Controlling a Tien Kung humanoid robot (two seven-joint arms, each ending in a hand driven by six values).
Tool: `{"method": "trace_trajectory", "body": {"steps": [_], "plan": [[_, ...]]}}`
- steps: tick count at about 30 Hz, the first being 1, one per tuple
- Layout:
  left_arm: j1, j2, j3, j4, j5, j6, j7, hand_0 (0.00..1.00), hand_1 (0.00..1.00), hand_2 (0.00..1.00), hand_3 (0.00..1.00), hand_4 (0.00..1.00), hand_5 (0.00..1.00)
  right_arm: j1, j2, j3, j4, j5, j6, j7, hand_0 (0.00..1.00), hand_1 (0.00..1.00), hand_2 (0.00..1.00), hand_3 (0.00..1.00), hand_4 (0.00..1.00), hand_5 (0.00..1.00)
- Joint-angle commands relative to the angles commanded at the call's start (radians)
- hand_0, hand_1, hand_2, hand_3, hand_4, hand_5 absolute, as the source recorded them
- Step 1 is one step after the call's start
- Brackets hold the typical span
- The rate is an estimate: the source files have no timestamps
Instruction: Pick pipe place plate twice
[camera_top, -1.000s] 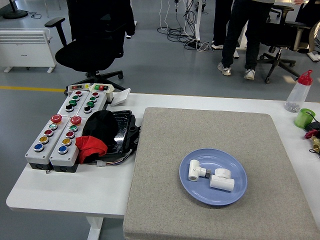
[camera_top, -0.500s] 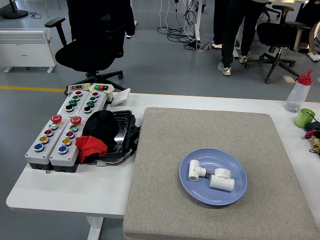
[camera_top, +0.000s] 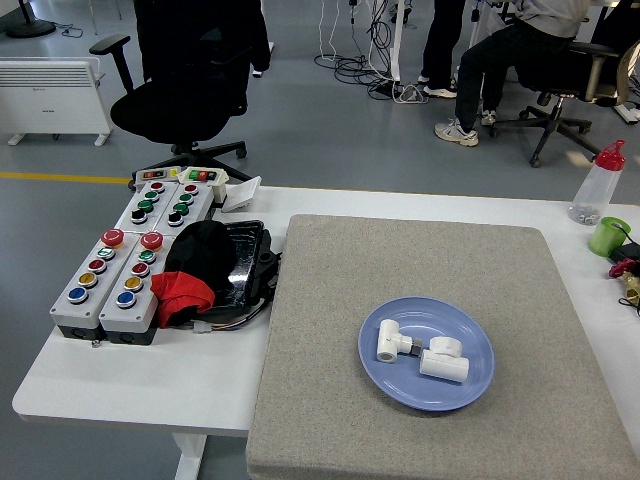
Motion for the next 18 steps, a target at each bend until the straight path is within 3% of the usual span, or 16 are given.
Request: {"method": "trace_trajectory", "body": {"steps": [18], "plan": [[0.008, 0.007, -0.014, -0.002, 0.009, 0.001, 0.008, 0.666, 0.641, 0.662, 0.609, 0.465, 0.998, -0.016, 0.006, 0.004, 0.005, 0.002, 0.007, -0.008, 0.853, 0.813, 0.873, 0.822, 0.559, 0.800]]}}
